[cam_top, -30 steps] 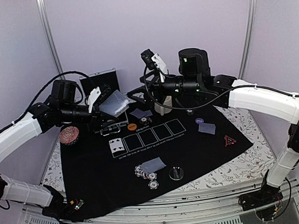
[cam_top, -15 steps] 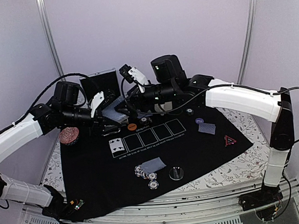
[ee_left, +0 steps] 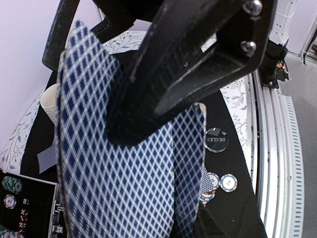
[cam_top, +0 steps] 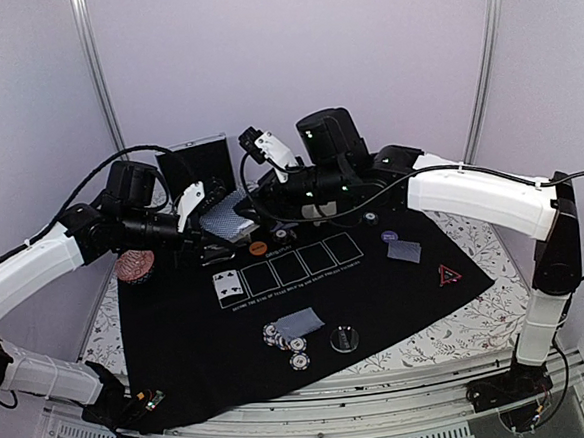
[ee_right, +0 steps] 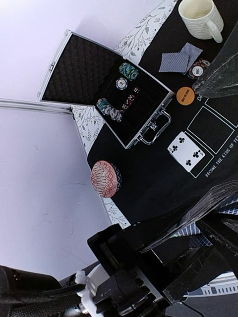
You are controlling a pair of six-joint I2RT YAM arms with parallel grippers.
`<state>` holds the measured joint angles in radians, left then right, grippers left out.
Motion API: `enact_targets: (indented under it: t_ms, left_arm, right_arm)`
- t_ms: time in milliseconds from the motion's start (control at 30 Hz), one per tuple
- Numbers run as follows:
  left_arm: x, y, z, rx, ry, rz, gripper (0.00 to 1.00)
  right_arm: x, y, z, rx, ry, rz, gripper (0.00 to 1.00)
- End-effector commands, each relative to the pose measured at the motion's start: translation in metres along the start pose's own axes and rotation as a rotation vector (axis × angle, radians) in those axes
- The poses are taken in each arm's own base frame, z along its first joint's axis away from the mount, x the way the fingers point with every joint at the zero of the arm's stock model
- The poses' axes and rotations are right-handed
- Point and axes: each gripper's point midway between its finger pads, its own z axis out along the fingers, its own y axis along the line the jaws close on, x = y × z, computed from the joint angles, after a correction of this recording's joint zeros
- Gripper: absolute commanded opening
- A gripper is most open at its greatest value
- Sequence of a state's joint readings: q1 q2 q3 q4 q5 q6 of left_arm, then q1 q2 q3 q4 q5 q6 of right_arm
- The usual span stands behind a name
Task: Distribute texas hold em gaming equipment
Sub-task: Pick up the poker card from the face-down deck piles.
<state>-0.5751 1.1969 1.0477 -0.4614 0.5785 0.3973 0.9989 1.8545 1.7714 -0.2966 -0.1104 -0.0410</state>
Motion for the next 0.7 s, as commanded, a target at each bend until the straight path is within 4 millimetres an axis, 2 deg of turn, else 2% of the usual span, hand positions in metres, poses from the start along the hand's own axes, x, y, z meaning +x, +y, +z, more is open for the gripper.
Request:
enact_targets:
  t_ms: [0,233,500,667]
  left_arm:
    - [-0.005,-0.005,-0.002,0.008,-0.016,0.026,0.33]
    - [-0.004,-0.004,-0.001,0.006,-0.012,0.023,0.33]
    - [-0.003,-0.003,-0.001,-0.002,-0.009,0.023,0.33]
    - [-0.003,-0.002,-0.001,-0.003,-0.009,0.021,0.33]
  right_arm:
    - [-0.008,-0.006,-0.017,0.034,-0.005,0.001,0.81]
    - [-0.007,-0.006,-0.023,0.037,0.009,0.005,0.69]
    - [-0.005,0.006,-0.026,0.006,0.023,-0.014,0.46]
    - [-0.001,0.004,-0.029,0.02,0.041,-0.008,0.35]
